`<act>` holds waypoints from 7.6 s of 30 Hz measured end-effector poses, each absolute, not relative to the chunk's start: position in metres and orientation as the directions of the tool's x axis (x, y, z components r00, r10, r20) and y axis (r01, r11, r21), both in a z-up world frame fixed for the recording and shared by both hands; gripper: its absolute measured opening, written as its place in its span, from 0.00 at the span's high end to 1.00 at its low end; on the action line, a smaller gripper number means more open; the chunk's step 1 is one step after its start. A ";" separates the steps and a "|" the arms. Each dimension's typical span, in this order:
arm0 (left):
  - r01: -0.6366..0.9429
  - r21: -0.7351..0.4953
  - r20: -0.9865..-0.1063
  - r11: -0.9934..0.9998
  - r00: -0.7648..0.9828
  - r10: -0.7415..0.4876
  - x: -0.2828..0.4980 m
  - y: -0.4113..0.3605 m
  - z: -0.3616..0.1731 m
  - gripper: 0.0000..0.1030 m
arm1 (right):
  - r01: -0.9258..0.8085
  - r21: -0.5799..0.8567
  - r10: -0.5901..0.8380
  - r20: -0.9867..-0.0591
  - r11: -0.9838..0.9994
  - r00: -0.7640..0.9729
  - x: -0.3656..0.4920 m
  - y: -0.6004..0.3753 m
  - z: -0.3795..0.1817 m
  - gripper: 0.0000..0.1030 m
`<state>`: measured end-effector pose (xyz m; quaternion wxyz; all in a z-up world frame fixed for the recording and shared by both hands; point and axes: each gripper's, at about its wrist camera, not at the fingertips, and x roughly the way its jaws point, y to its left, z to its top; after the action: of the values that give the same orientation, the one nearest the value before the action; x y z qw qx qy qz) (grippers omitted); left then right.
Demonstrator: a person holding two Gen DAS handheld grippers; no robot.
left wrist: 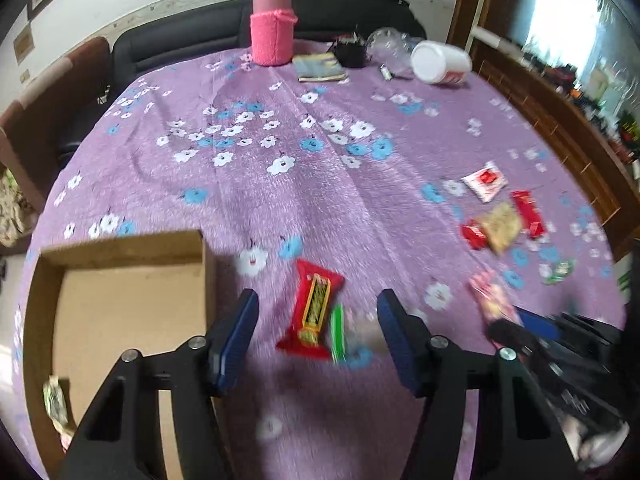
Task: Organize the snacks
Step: 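Grasp a red candy bar with the left tool while the right tool grasps a pink cartoon packet, then carry both packets over the tray and open both tools to drop them, then move both tools back to the snacks and grasp the yellow cake bar with the right tool, then grasp a green-wrapped candy with the left tool while the right tool carries the cake bar, then open both tools over the tray to drop the candy and cake bar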
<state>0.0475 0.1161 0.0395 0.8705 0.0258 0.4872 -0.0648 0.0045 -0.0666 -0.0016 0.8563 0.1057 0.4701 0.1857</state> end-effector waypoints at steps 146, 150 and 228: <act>0.239 -0.093 -0.802 0.967 0.557 -0.215 -0.048 0.085 0.052 0.16 | -0.036 0.251 0.227 -0.790 0.967 0.569 0.055 -0.119 0.007 0.76; 0.291 -0.050 -0.824 0.955 0.528 -0.204 -0.017 0.073 0.039 0.16 | -0.044 0.334 0.300 -0.773 0.942 0.559 0.056 -0.128 0.006 0.81; -0.165 -0.399 -0.619 0.902 0.774 -0.132 -0.105 0.312 0.093 0.25 | -0.550 0.342 0.605 -0.680 0.762 0.415 -0.010 0.141 0.050 0.60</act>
<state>-0.1053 0.3124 0.0927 0.9156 -0.2212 0.3357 0.0091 -0.0105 0.1410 0.0501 0.8406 0.0329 0.4176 0.3433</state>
